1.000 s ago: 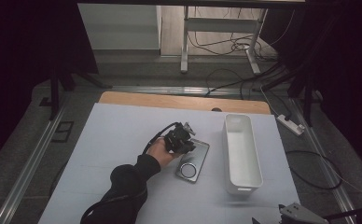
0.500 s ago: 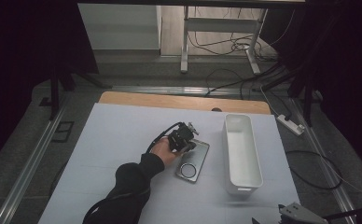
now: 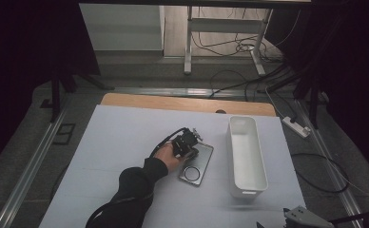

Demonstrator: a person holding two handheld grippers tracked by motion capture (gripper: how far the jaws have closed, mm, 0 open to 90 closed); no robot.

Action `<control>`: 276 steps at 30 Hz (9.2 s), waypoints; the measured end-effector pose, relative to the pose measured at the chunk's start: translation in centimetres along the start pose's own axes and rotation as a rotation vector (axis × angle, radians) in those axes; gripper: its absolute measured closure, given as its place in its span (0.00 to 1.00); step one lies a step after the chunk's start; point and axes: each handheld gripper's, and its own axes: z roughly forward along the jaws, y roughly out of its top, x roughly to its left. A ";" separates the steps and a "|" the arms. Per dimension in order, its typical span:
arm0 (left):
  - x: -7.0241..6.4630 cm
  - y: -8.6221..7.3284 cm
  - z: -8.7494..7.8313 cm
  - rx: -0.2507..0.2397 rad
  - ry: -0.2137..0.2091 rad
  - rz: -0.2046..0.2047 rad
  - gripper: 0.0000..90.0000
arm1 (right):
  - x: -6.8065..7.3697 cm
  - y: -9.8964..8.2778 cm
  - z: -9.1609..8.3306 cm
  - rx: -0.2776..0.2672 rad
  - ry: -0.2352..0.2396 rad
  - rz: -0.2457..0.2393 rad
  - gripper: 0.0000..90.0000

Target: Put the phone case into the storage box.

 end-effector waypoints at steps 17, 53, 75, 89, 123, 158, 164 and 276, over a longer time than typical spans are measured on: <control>1.3 -1.2 -1.0 0.037 0.051 -0.012 0.99 | 0.0 0.0 0.0 0.006 -0.003 0.001 0.00; 3.3 -13.4 -7.6 0.049 0.102 -0.138 0.99 | 0.3 0.1 0.3 0.030 -0.016 -0.016 0.00; 2.4 -18.4 -10.4 0.068 0.102 -0.189 0.99 | 0.3 0.1 0.3 0.038 -0.020 -0.017 0.00; -2.1 -21.4 -11.5 0.033 0.048 -0.224 0.99 | 0.4 0.2 0.4 0.040 -0.019 -0.026 0.00; -3.3 -18.4 -13.9 -0.055 0.096 -0.268 0.66 | 0.4 0.2 0.4 0.034 -0.017 -0.026 0.00; 0.8 -20.2 -12.0 -0.003 0.135 -0.280 0.00 | 0.4 0.2 0.4 0.042 -0.020 -0.024 0.00; 0.6 -20.3 -10.6 0.040 0.124 -0.253 0.00 | 0.4 0.2 0.4 0.043 -0.020 -0.026 0.00; -7.5 -17.8 -17.4 -0.470 0.138 -0.169 0.99 | 4.1 10.1 3.4 -0.133 0.380 -0.055 0.00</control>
